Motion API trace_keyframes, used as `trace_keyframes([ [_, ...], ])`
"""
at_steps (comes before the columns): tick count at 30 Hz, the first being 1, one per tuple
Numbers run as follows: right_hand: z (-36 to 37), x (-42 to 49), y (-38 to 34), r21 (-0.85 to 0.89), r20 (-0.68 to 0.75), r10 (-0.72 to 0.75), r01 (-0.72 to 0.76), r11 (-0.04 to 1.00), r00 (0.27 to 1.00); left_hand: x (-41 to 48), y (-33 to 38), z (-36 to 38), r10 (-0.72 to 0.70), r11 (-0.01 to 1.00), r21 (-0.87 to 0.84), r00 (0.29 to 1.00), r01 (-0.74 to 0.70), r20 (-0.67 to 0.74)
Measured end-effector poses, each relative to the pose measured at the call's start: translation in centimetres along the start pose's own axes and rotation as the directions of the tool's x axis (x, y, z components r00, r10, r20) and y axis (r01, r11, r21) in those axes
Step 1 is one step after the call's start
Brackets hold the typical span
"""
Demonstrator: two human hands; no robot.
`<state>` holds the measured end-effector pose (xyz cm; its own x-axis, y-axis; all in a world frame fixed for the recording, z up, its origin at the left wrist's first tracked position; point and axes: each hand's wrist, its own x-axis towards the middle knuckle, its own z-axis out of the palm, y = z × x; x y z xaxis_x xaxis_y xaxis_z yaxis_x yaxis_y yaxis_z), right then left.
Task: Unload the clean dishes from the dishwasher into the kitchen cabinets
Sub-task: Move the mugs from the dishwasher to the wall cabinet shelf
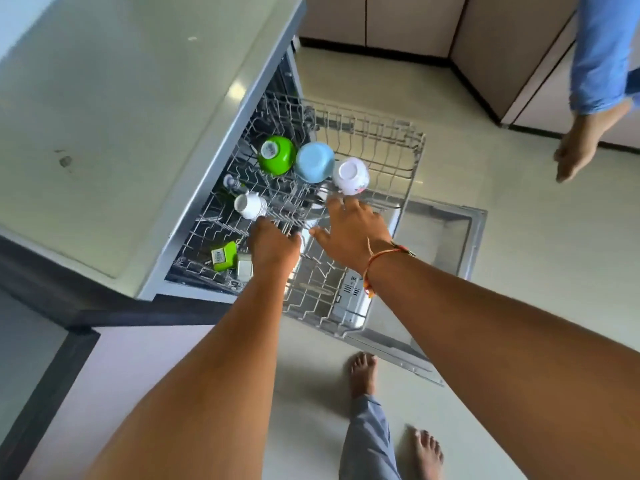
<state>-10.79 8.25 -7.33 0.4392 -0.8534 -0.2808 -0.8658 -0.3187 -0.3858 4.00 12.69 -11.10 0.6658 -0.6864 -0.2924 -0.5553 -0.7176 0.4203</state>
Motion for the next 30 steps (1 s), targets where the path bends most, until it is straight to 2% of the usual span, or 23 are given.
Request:
trace_keyframes([
  [3, 3.6, 4.6, -1.2, -0.017, 0.030, -0.026, 0.026, 1.000, 0.999, 6.2, -2.0, 1.6, -0.073, 0.997, -0.026, 0.996, 0.071, -0.051],
  [7, 7.6, 9.1, -2.1, -0.022, 0.048, -0.048, 0.049, 0.999, 0.998, 12.2, -4.8, 3.3, -0.079, 0.996, -0.041, 0.988, 0.074, -0.130],
  [13, 11.1, 12.2, -2.7, -0.041, 0.083, -0.062, 0.066, 0.997, 0.995, 17.4, -7.7, 5.3, -0.076, 0.994, -0.094, 0.984, 0.062, -0.158],
  [20, 12.4, 13.3, -1.8, -0.042, 0.114, -0.060, 0.065, 0.997, 0.992, 19.6, -6.7, 6.2, -0.219, 0.939, -0.300, 0.964, 0.166, -0.150],
  [23, 12.4, 13.4, -1.4, -0.031, 0.107, -0.059, 0.062, 0.998, 0.993, 20.5, -7.1, 6.3, -0.305, 0.879, -0.418, 0.945, 0.230, -0.119],
  [30, 11.4, 12.9, -1.3, -0.022, 0.059, -0.087, 0.089, 0.996, 0.994, 19.4, -6.7, 5.0, -0.320, 0.836, -0.533, 0.905, 0.131, -0.279],
])
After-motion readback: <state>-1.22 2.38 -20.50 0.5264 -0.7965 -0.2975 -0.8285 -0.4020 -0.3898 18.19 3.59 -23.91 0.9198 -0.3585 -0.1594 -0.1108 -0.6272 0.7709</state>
